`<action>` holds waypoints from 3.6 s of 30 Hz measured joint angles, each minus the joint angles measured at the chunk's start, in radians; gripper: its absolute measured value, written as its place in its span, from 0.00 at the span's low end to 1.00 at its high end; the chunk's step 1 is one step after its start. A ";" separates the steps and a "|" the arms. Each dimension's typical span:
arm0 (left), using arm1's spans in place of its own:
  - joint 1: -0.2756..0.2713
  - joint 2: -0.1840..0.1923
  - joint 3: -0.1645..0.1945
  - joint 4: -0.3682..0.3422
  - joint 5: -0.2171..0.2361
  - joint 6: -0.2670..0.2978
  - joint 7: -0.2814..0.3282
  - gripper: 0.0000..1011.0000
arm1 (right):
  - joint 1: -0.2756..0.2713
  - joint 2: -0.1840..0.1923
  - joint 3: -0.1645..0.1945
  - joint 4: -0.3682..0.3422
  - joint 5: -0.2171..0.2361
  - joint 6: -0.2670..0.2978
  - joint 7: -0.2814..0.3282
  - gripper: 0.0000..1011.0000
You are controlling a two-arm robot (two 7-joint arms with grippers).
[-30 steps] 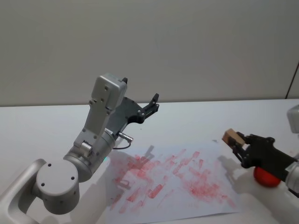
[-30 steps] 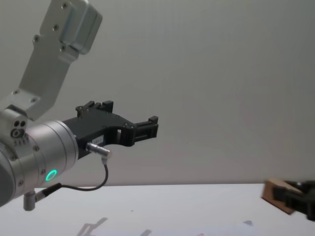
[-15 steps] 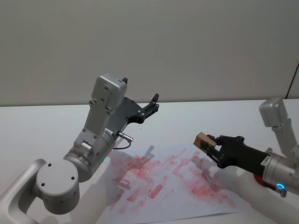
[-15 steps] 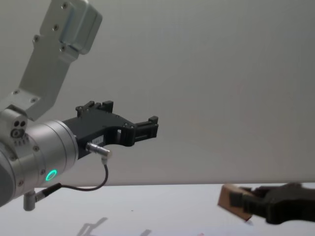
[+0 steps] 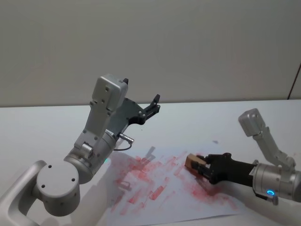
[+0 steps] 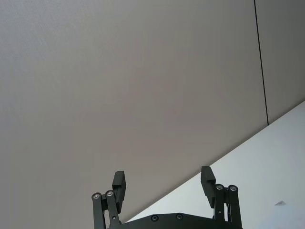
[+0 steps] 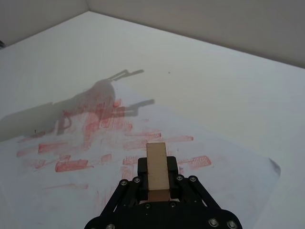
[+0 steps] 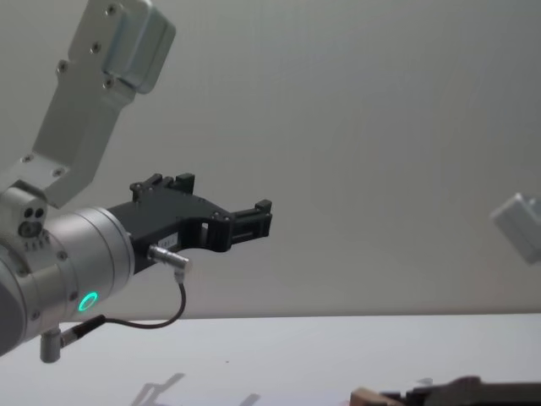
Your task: Use the one hand to pick up the stamp and affix it onto the A4 paper.
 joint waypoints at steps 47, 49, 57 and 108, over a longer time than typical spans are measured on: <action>0.000 0.000 0.000 0.000 0.000 0.000 0.000 0.99 | -0.084 0.102 0.057 -0.227 0.061 -0.138 -0.209 0.21; 0.000 0.000 0.000 0.000 0.000 0.000 0.000 0.99 | -0.104 0.114 0.065 -0.253 0.078 -0.138 -0.236 0.21; 0.000 0.000 0.000 0.000 0.000 0.000 0.000 0.99 | -0.244 0.193 0.112 -0.374 0.172 -0.131 -0.372 0.21; 0.000 0.000 0.000 0.000 0.000 0.000 0.000 0.99 | -0.386 0.285 0.149 -0.415 0.246 0.032 -0.488 0.21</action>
